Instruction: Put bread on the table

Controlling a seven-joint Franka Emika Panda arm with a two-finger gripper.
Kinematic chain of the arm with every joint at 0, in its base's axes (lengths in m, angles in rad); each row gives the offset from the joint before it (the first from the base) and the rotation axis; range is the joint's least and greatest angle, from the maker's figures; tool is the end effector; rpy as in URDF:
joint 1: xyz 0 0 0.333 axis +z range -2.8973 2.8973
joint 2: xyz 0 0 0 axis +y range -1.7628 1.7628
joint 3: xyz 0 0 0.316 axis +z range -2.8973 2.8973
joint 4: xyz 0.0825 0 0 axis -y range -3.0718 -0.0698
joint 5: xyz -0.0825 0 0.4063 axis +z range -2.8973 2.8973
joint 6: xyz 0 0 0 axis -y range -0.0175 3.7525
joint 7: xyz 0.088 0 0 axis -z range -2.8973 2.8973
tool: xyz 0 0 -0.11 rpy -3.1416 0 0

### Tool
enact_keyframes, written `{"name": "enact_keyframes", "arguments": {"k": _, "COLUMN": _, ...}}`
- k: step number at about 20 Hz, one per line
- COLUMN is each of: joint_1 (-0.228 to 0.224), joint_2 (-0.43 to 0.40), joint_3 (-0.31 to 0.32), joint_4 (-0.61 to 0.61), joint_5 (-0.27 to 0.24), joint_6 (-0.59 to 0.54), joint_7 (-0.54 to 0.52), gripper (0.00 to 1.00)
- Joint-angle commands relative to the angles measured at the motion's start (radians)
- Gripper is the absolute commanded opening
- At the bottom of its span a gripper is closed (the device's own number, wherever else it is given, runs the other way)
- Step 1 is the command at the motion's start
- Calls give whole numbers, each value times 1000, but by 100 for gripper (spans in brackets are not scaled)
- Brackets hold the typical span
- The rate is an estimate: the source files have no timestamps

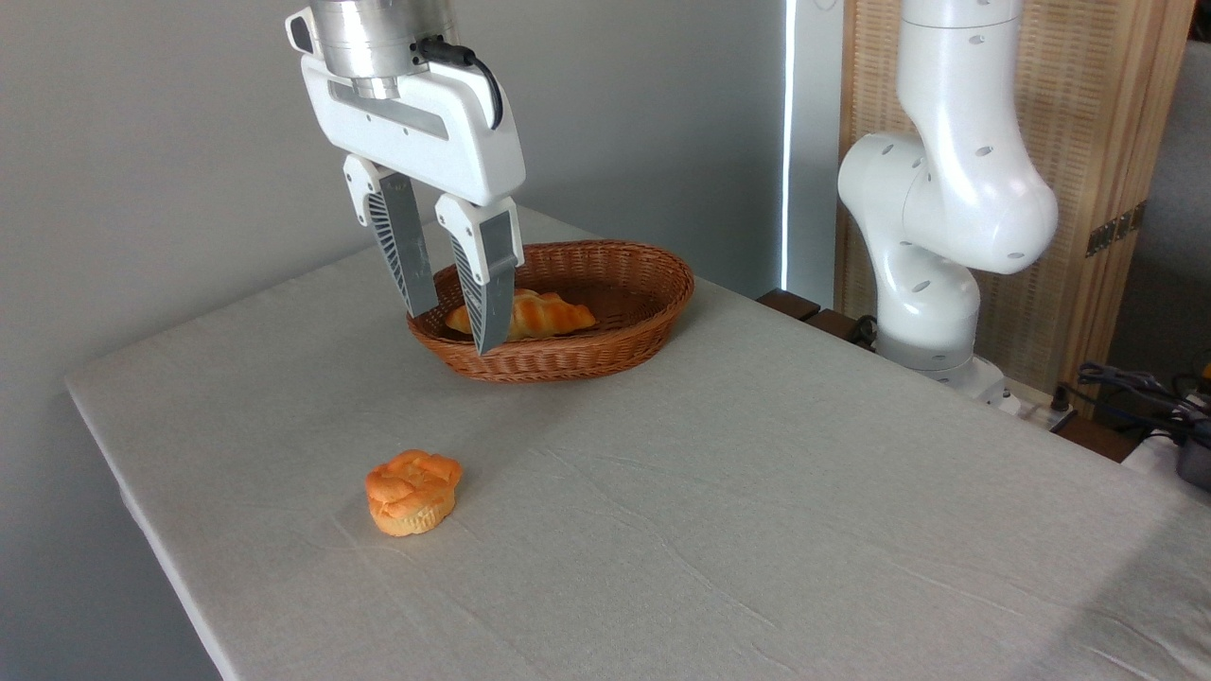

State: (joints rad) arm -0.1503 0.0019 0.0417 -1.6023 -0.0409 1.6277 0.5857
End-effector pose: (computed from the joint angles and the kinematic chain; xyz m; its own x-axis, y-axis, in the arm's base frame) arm 0.5786 -0.0674 0.6099 0.7693 -0.6375 0.0421 -0.6386 -0.7692 0.0210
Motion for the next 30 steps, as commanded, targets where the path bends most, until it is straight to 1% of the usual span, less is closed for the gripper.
{"name": "enact_keyframes", "arguments": {"k": 1, "joint_1": 3, "joint_2": 6, "joint_3": 1, "joint_4": 10, "joint_5": 7, "joint_6": -23, "joint_7": 0, "gripper": 100}}
{"name": "enact_keyframes", "arguments": {"k": 10, "joint_1": 3, "joint_2": 4, "joint_3": 1, "joint_4": 8, "joint_5": 6, "joint_6": -23, "joint_7": -1, "gripper": 100}}
{"name": "enact_keyframes", "arguments": {"k": 12, "joint_1": 18, "joint_2": -5, "joint_3": 1, "joint_4": 7, "joint_5": 1, "joint_6": -19, "joint_7": -1, "gripper": 100}}
{"name": "enact_keyframes", "arguments": {"k": 16, "joint_1": 9, "joint_2": -16, "joint_3": -11, "joint_4": -19, "joint_5": -5, "joint_6": -9, "joint_7": -1, "gripper": 100}}
{"name": "enact_keyframes", "arguments": {"k": 18, "joint_1": -26, "joint_2": -46, "joint_3": -13, "joint_4": -59, "joint_5": -10, "joint_6": -3, "joint_7": -1, "gripper": 100}}
{"name": "enact_keyframes", "arguments": {"k": 20, "joint_1": -76, "joint_2": -77, "joint_3": -13, "joint_4": -91, "joint_5": -14, "joint_6": 4, "joint_7": -1, "gripper": 100}}
{"name": "enact_keyframes", "arguments": {"k": 22, "joint_1": -132, "joint_2": -117, "joint_3": -13, "joint_4": -131, "joint_5": -46, "joint_6": 4, "joint_7": -1, "gripper": 100}}
{"name": "enact_keyframes", "arguments": {"k": 24, "joint_1": -178, "joint_2": -164, "joint_3": -11, "joint_4": -188, "joint_5": -91, "joint_6": 4, "joint_7": -3, "gripper": 100}}
{"name": "enact_keyframes", "arguments": {"k": 26, "joint_1": -244, "joint_2": -221, "joint_3": -11, "joint_4": -264, "joint_5": -97, "joint_6": 4, "joint_7": -3, "gripper": 100}}
{"name": "enact_keyframes", "arguments": {"k": 28, "joint_1": -308, "joint_2": -250, "joint_3": -6, "joint_4": -335, "joint_5": -96, "joint_6": 17, "joint_7": -4, "gripper": 100}}
{"name": "enact_keyframes", "arguments": {"k": 30, "joint_1": -362, "joint_2": -270, "joint_3": -2, "joint_4": -421, "joint_5": -96, "joint_6": 87, "joint_7": -10, "gripper": 100}}
